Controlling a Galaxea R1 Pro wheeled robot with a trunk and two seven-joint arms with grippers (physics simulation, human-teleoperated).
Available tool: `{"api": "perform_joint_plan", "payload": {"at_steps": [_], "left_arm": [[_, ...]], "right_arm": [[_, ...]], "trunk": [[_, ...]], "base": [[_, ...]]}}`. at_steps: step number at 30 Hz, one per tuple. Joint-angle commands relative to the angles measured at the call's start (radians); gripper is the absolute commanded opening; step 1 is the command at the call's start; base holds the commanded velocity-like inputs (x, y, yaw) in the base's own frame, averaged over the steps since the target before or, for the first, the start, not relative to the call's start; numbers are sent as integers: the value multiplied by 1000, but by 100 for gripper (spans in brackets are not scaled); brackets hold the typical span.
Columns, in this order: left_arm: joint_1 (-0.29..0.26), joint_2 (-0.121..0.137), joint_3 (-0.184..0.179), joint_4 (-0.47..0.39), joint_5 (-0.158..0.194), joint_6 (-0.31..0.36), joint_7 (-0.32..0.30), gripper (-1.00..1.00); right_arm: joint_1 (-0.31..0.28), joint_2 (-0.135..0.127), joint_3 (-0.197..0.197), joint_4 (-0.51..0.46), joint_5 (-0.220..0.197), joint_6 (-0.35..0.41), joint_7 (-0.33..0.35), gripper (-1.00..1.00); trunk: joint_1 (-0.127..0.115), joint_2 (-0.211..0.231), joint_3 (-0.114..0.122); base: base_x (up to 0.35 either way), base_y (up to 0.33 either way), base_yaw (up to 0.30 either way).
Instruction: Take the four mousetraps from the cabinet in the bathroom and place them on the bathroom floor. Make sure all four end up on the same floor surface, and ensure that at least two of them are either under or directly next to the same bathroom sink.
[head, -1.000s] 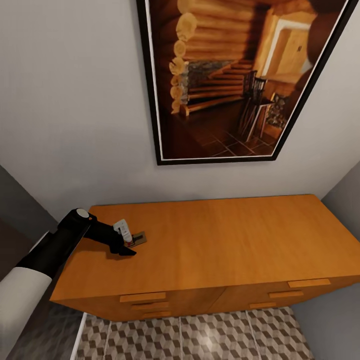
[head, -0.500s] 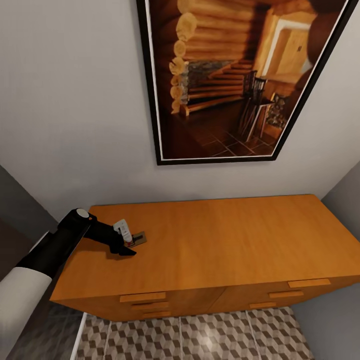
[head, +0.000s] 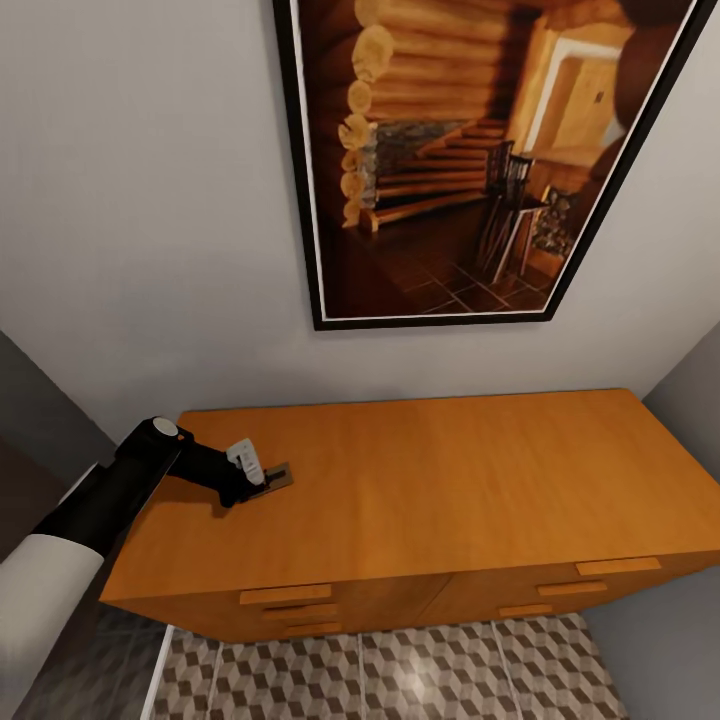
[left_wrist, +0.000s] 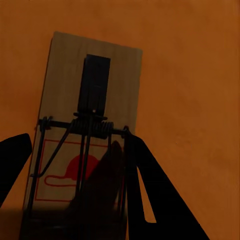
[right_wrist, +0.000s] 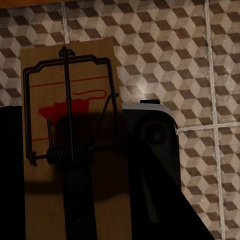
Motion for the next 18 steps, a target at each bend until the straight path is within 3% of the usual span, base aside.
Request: {"api": "perform_joint_plan", "payload": {"at_steps": [1,18], "left_arm": [[0,1,-2,44,-6,10,-5,-100],[0,2,-2,51,-7,9,-5,-100]], "right_arm": [[-1,0,9,1,-8,-3,-2,-100],[0,0,9,1,-8,-3,-2,-100]], "trunk": [[1,-1,-2],[1,-1,-2]], "base": [[0,0,0],[0,0,0]]}}
